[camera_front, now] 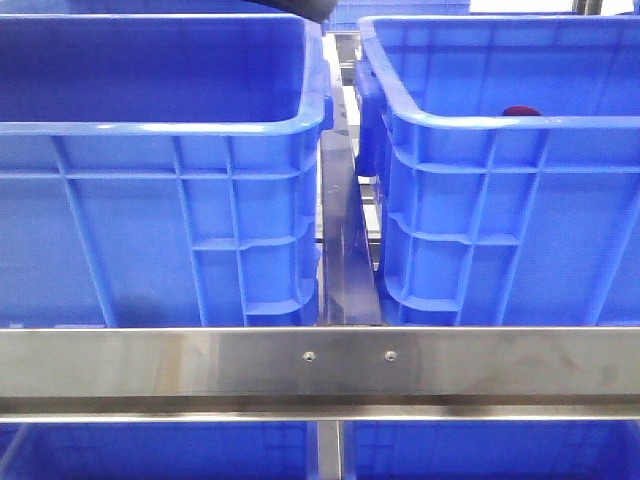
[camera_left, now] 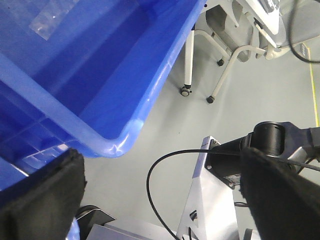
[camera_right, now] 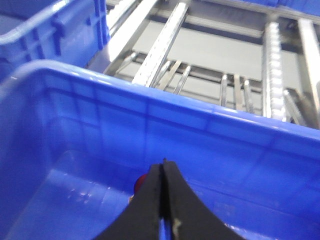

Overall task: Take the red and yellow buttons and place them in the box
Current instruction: 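Lower the left gripper into the button crate and grasp a yellow button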

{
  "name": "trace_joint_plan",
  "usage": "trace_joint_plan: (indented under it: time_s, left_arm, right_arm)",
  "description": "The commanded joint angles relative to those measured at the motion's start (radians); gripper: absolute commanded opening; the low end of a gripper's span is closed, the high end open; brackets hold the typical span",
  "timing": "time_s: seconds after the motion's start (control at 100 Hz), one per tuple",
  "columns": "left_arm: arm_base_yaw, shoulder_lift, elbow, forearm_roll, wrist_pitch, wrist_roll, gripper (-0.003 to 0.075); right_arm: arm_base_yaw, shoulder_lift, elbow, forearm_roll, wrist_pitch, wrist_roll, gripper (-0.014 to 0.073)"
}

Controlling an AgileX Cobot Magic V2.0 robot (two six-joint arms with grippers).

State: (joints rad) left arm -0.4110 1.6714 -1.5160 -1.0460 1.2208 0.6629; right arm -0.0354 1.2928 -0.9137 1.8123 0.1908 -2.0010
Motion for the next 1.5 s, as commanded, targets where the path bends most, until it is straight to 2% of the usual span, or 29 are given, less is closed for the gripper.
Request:
trace_joint_plan:
  time_s: [0.0, 0.47, 0.75, 0.82, 0.95, 1.14, 1.25, 1.4, 1.49]
  left_arm:
    - [-0.007, -0.047, -0.029, -0.078, 0.054, 0.002, 0.0587]
    - [-0.007, -0.047, -0.029, -0.078, 0.052, 0.002, 0.0587]
    - [0.036, -0.051, -0.061, -0.026, 0.044, -0.006, 0.0587]
    - [0.066, -0.067, -0.086, 0.058, 0.011, -0.058, 0.0587]
    - [0.096, -0.097, -0.111, 0.351, -0.1, -0.209, 0.0587]
    - [0.074, -0.08, -0.111, 0.751, -0.156, -0.558, 0.0587]
    - [0.045, -0.043, -0.111, 0.957, -0.156, -0.715, 0.0587]
    - [0.028, 0.026, -0.111, 1.126, -0.158, -0.891, 0.0587]
    - [0.028, 0.063, -0.111, 1.139, -0.172, -0.931, 0.0587]
  right_arm:
    - [-0.002, -0.129, 0.041, 0.106, 0.022, 0.016, -0.006]
    - [-0.002, -0.606, 0.384, 0.106, 0.03, 0.041, -0.006]
    - [-0.002, -0.684, 0.426, 0.106, 0.032, 0.041, -0.006]
    - [-0.002, -0.684, 0.426, 0.106, 0.033, 0.041, -0.006]
    - [-0.002, -0.684, 0.426, 0.106, 0.033, 0.041, -0.006]
    - [-0.002, -0.684, 0.426, 0.106, 0.033, 0.041, -0.006]
    - [-0.002, -0.684, 0.426, 0.106, 0.033, 0.041, -0.006]
    - [-0.002, -0.684, 0.426, 0.106, 0.033, 0.041, -0.006]
    - [-0.002, -0.684, 0.426, 0.106, 0.033, 0.04, -0.006]
